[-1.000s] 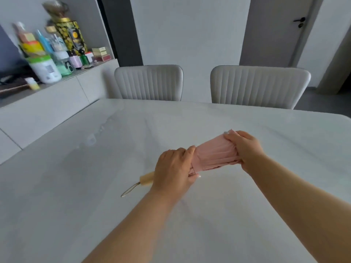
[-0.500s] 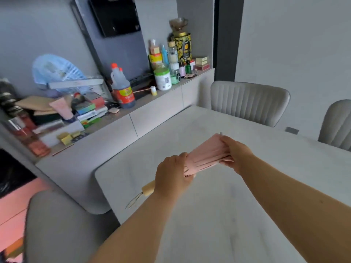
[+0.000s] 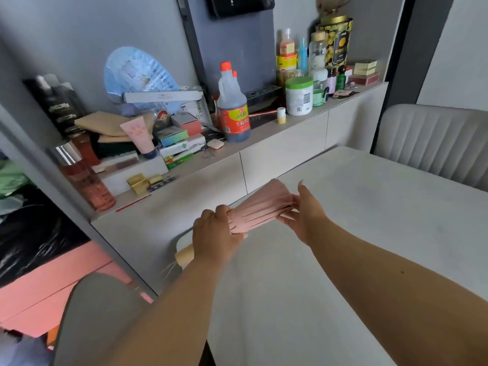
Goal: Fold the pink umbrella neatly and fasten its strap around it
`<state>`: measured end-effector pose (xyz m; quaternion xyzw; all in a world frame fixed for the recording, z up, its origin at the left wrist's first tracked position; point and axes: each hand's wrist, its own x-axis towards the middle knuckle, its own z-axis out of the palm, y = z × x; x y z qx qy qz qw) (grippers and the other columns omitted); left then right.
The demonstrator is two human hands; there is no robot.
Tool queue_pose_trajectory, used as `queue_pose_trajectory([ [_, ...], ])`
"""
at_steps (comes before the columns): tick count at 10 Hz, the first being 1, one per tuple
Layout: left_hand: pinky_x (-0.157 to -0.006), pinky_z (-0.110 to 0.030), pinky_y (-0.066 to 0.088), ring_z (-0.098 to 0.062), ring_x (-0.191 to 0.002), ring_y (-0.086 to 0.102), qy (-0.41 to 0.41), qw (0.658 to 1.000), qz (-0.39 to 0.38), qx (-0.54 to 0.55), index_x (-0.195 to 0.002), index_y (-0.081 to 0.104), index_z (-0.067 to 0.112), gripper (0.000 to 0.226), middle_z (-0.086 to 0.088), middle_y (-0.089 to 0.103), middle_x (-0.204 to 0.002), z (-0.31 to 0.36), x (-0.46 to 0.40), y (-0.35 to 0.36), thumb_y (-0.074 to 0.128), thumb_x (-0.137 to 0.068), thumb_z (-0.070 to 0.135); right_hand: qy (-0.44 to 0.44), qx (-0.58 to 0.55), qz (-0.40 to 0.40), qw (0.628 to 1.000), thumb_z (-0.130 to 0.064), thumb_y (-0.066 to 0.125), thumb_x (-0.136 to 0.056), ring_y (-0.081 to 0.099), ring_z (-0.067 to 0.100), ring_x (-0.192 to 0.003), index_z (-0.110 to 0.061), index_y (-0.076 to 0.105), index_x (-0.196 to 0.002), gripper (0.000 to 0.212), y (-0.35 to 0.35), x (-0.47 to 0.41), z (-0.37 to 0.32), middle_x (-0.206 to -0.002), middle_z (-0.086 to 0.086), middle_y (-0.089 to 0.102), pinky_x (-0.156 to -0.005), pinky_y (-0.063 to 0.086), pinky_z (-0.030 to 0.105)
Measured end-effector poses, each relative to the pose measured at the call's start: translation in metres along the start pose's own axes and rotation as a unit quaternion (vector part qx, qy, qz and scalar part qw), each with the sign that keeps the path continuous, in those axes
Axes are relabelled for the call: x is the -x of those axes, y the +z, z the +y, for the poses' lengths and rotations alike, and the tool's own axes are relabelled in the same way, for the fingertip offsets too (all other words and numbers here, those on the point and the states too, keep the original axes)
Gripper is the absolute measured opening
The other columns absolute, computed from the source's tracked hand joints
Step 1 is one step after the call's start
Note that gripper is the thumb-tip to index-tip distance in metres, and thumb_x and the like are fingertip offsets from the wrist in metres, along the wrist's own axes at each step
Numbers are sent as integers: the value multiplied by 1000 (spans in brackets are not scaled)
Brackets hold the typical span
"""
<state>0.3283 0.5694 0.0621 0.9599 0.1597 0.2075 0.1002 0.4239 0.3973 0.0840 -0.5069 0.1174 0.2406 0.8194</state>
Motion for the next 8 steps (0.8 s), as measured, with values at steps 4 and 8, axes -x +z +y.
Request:
queue_pose_trajectory([
  [4,-88,-36,38,-32,-109,54,-76,996,14,34,-119,56,12,62,-9,67,-109,-54,-55,82,84,-69,35,-12,-5,-58,998,-51,39,-99,56,21,-124,-8,51,-135,58,31,-101,39,-128,4,61,-102,47,39],
  [8,-106,-37,24,-27,-134,37,-62,995,0,-82,-147,39,12,70,-4,49,-142,-45,-59,103,61,-90,45,-45,198,-32,979,-62,25,-97,27,19,-146,-19,31,-151,70,23,-104,36,-158,0,29,-120,19,42],
])
